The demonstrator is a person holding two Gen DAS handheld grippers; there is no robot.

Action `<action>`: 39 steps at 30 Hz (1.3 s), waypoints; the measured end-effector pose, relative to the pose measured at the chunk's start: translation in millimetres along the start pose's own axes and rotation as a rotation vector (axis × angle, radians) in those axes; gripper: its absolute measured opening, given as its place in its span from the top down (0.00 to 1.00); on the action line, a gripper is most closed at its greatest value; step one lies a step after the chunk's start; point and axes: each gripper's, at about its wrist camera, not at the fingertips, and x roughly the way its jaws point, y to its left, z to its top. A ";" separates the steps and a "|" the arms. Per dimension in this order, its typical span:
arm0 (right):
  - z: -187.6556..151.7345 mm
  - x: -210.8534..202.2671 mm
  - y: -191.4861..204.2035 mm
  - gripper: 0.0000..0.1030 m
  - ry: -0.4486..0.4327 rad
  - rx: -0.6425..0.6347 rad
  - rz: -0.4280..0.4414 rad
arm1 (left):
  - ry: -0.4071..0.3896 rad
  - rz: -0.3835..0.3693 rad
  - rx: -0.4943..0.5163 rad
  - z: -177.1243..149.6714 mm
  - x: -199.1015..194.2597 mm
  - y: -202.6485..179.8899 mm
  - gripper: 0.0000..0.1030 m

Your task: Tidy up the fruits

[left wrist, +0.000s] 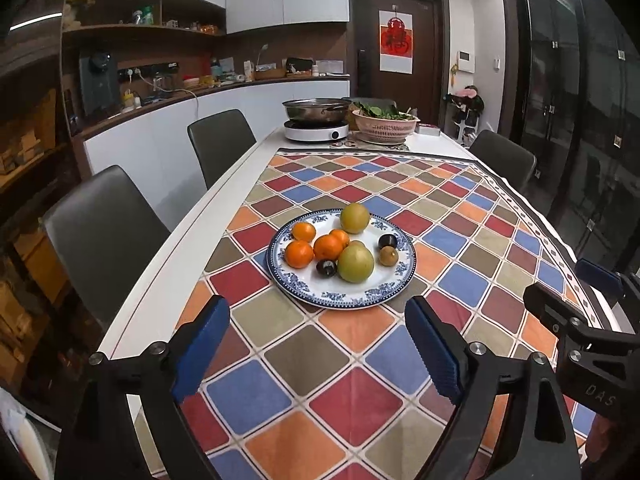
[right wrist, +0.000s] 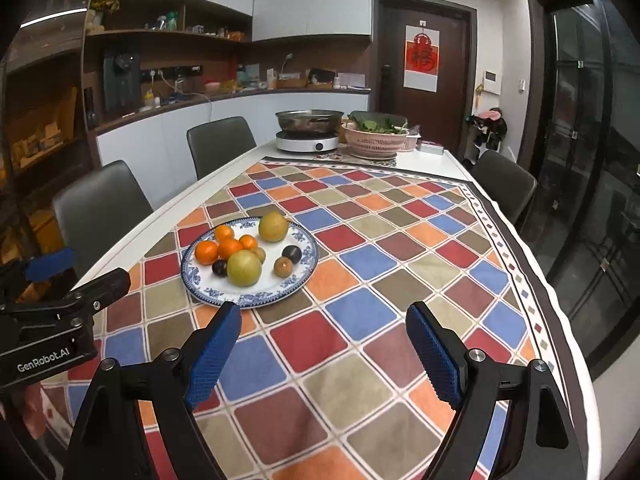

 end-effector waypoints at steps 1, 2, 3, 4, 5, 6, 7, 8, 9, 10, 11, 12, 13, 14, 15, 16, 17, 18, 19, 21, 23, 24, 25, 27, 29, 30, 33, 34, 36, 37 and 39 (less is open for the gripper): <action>-2.4 -3.5 0.8 0.18 -0.007 0.001 -0.003 | -0.005 0.000 0.004 -2.2 -3.6 -0.6 0.12; -4.4 -6.4 1.0 0.18 -0.012 0.002 -0.005 | -0.010 0.001 0.008 -4.3 -5.8 -1.2 0.11; -6.1 -9.6 1.1 0.18 -0.019 0.005 -0.007 | -0.015 0.003 0.011 -6.2 -8.3 -1.3 0.10; -7.8 -12.7 0.9 0.18 -0.024 0.006 -0.009 | -0.021 0.007 0.014 -8.5 -11.0 -1.3 0.10; -9.2 -15.7 1.0 0.18 -0.029 0.005 -0.011 | -0.024 0.008 0.015 -10.0 -12.8 -1.2 0.10; -10.8 -18.1 1.7 0.18 -0.033 0.003 -0.014 | -0.026 0.005 0.015 -11.7 -14.8 -1.2 0.10; -12.3 -20.8 2.3 0.18 -0.038 0.000 -0.018 | -0.027 0.003 0.015 -12.6 -15.9 -1.2 0.10; -13.4 -22.7 2.7 0.18 -0.041 -0.004 -0.022 | -0.029 0.002 0.014 -13.7 -17.3 -1.3 0.10; -14.3 -24.3 3.0 0.18 -0.043 -0.004 -0.022 | -0.031 0.003 0.014 -14.5 -18.5 -1.2 0.10; -15.2 -26.5 3.6 0.18 -0.045 -0.004 -0.019 | -0.035 0.004 0.014 -15.3 -20.1 -1.4 0.10; -15.9 -28.0 4.2 0.18 -0.047 -0.005 -0.017 | -0.038 0.005 0.014 -16.1 -21.4 -1.1 0.10; -16.4 -29.0 4.6 0.18 -0.048 -0.004 -0.014 | -0.042 0.005 0.013 -16.3 -22.6 -0.9 0.10; -16.9 -29.8 4.9 0.18 -0.047 -0.004 -0.011 | -0.047 0.004 0.012 -16.5 -24.1 -0.8 0.10; -17.5 -30.6 5.2 0.18 -0.048 -0.003 -0.010 | -0.051 0.005 0.011 -16.4 -25.1 -0.7 0.10; -17.7 -30.9 5.7 0.18 -0.050 -0.002 -0.009 | -0.053 0.006 0.011 -16.4 -25.6 -0.5 0.10; -18.0 -31.0 6.3 0.18 -0.048 -0.003 -0.008 | -0.058 0.006 0.011 -16.4 -26.9 -0.5 0.09; -18.3 -31.3 6.7 0.18 -0.048 -0.003 -0.006 | -0.059 0.006 0.011 -16.5 -27.5 -0.4 0.08; -18.4 -31.5 6.8 0.18 -0.048 -0.002 -0.004 | -0.060 0.006 0.009 -16.6 -28.0 -0.2 0.07; -18.3 -31.4 6.6 0.18 -0.047 -0.001 -0.004 | -0.062 0.006 0.008 -17.1 -29.0 0.2 0.06; -18.4 -31.5 6.6 0.18 -0.048 0.000 -0.004 | -0.065 0.011 0.006 -17.3 -29.2 0.5 0.04; -18.7 -32.2 7.0 0.18 -0.049 -0.001 -0.005 | -0.067 0.018 0.008 -17.6 -29.6 0.1 0.04; -18.7 -32.1 7.1 0.18 -0.051 -0.002 -0.007 | -0.067 0.019 0.008 -17.7 -29.9 0.1 0.04; -18.9 -32.5 7.7 0.18 -0.052 -0.004 -0.010 | -0.066 0.018 0.008 -17.7 -29.8 0.0 0.03; -19.2 -33.4 8.1 0.18 -0.057 -0.007 -0.016 | -0.066 0.023 0.009 -18.1 -30.1 -0.1 0.01; -19.7 -34.5 8.7 0.18 -0.061 -0.013 -0.020 | -0.067 0.027 0.010 -18.9 -30.5 0.0 0.01; -19.8 -35.1 8.8 0.18 -0.062 -0.014 -0.020 | -0.067 0.027 0.012 -19.2 -30.8 -0.2 0.01; -20.0 -35.4 8.8 0.18 -0.059 -0.014 -0.018 | -0.067 0.025 0.011 -19.2 -30.9 0.1 0.01; -20.2 -35.8 8.9 0.18 -0.058 -0.014 -0.018 | -0.067 0.024 0.011 -19.2 -30.8 0.0 0.00; -20.4 -36.2 8.8 0.18 -0.057 -0.015 -0.019 | -0.067 0.024 0.013 -20.1 -31.3 -0.1 0.00; -20.3 -36.2 8.7 0.18 -0.057 -0.016 -0.020 | -0.067 0.028 0.012 -19.9 -31.2 -0.2 0.00; -20.7 -36.3 8.6 0.18 -0.056 -0.016 -0.020 | -0.068 0.034 0.014 -20.6 -31.5 -0.5 0.00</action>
